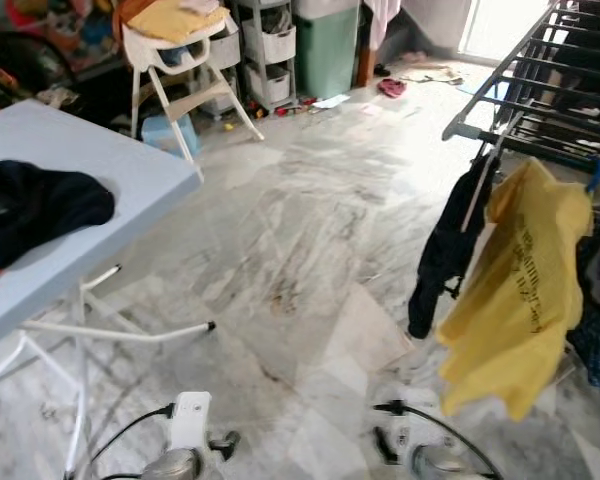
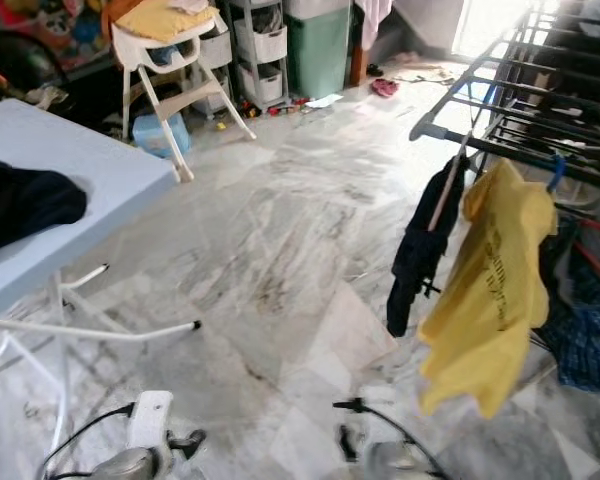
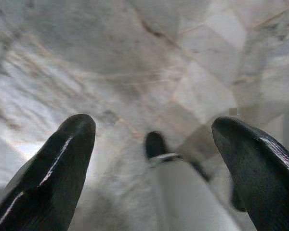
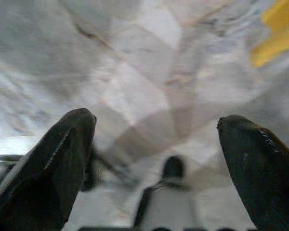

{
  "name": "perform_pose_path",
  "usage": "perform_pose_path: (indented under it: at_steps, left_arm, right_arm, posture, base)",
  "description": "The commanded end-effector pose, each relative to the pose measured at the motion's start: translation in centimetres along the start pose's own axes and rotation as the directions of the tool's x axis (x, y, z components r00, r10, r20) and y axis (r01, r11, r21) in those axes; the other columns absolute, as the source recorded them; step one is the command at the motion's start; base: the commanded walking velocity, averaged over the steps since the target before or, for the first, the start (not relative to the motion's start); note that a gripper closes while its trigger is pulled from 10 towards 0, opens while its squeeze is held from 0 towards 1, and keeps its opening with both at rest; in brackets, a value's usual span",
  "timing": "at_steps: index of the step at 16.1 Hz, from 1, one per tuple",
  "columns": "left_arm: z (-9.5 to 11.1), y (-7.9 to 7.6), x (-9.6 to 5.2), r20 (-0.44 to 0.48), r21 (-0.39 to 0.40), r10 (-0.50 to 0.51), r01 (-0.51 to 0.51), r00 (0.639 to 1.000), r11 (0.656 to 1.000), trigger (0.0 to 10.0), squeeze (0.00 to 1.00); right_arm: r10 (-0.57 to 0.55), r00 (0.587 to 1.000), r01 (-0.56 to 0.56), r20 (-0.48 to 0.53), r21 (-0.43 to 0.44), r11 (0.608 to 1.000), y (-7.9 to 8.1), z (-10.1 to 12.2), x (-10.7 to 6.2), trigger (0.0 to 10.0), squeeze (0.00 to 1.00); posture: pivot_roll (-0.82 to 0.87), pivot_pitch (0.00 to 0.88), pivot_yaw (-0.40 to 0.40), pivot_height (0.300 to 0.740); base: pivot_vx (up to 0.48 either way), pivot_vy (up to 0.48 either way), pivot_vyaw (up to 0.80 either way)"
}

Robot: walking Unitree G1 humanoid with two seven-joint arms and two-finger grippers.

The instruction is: Hang hanger

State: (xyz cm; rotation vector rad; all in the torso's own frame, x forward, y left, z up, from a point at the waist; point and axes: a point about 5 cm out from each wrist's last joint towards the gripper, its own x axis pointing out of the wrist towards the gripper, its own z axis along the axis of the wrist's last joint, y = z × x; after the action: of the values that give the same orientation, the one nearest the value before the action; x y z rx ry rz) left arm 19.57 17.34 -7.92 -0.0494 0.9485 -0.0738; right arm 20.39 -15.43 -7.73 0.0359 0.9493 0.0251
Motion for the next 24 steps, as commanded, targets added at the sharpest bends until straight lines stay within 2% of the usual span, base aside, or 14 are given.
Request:
perform_pose_path:
  at_steps: [1,11,15,24]
  left_arm:
    - [0.3,-0.2,0.1,0.016,0.013,-0.004,0.004,1.000,1.000,10.0,0.00]
    - [0.4,-0.6,0.1,0.010,0.040,-0.020,0.020,1.000,0.999,10.0,0.00]
    - [-0.3,-0.4,0.0,-0.013,0.040,-0.018,0.019,1.000,0.999,10.0,0.00]
    - [-0.8,-0.3,-0.1,-0.022,0.034,-0.033,0.034,0.999,0.999,10.0,0.00]
  right_arm:
    - [-0.025,1.000,0.025,-0.011,-0.001,1.000,-0.9,-0.4,-0.1,10.0,0.00]
    - [-0.024,1.000,0.024,-0.017,-0.014,1.000,-0.9,-0.6,-0.2,10.0,0.00]
    - [-0.025,1.000,0.025,-0.017,-0.018,1.000,-0.9,-0.7,-0.2,10.0,0.00]
    - [-0.018,1.000,0.017,-0.022,-0.045,0.999,-0.8,-0.7,-0.2,10.0,0.00]
  posture:
    - [-0.12,0.000,0.072,0.740]
    - [-0.13,0.000,0.076,0.740]
    - [-0.12,0.000,0.076,0.740]
    - [-0.11,0.000,0.069,0.740]
  base:
    - [0.000,0.446,-0.57]
    - [0.024,0.437,-0.80]
    - [0.000,0.337,-0.74]
    - [0.000,0.027,0.00]
